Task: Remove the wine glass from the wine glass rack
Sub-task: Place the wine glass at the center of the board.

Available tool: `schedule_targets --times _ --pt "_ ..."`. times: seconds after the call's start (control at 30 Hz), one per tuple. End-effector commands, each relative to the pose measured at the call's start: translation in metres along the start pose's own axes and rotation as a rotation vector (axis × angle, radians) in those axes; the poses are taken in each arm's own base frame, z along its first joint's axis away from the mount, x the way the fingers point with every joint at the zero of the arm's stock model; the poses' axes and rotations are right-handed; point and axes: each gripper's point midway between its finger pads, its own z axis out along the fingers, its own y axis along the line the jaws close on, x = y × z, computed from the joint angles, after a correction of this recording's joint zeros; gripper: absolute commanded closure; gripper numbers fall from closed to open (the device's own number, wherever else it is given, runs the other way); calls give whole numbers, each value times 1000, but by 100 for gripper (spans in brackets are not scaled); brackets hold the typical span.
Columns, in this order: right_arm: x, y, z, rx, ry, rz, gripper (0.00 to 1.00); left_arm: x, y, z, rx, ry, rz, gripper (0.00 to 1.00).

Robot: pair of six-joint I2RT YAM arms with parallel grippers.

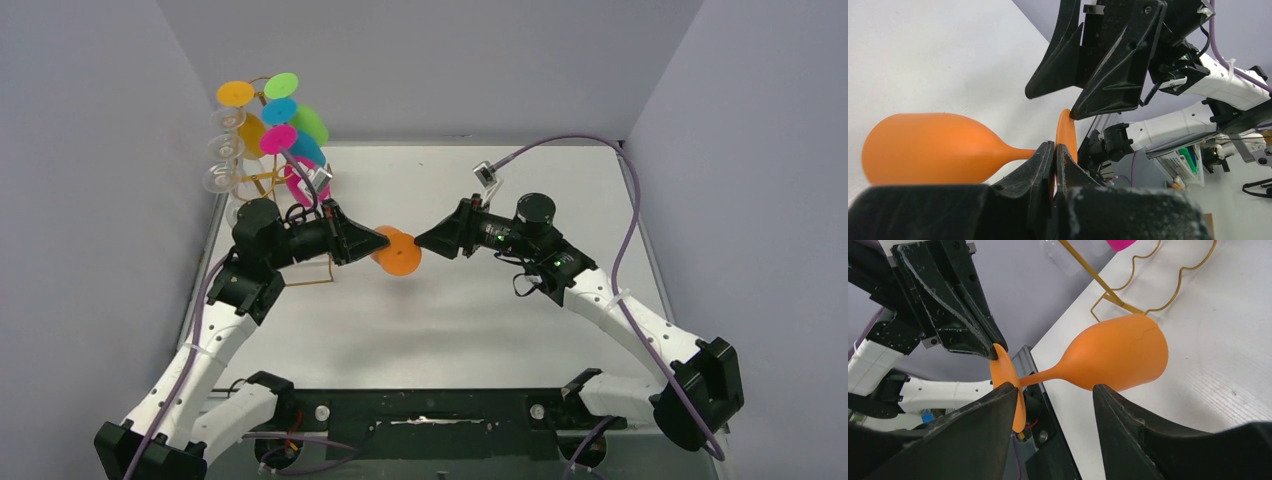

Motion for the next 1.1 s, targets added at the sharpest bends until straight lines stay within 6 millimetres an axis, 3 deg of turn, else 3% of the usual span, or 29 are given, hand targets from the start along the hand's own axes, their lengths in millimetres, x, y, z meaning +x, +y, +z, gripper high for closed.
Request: schedule_targets --times 0.0,0.17,0.3,0.47,0.73,1.07 --pt "-13 46 2 -192 7 -78 46 -20 -19 4 86 -85 52 100" --pt "-11 53 1 -238 20 -82 53 -14 -16 4 78 -80 39 100" --pt "-9 54 2 -251 27 -74 74 -13 -18 4 84 -76 38 100" --pt "-11 61 1 -284 19 -75 86 -10 -19 6 94 -61 25 100" --pt "-3 64 -1 -307 39 -86 99 0 -17 8 98 -47 -16 100" --pt "-12 58 -1 -257 -22 -114 100 -2 -13 10 80 -59 -36 99"
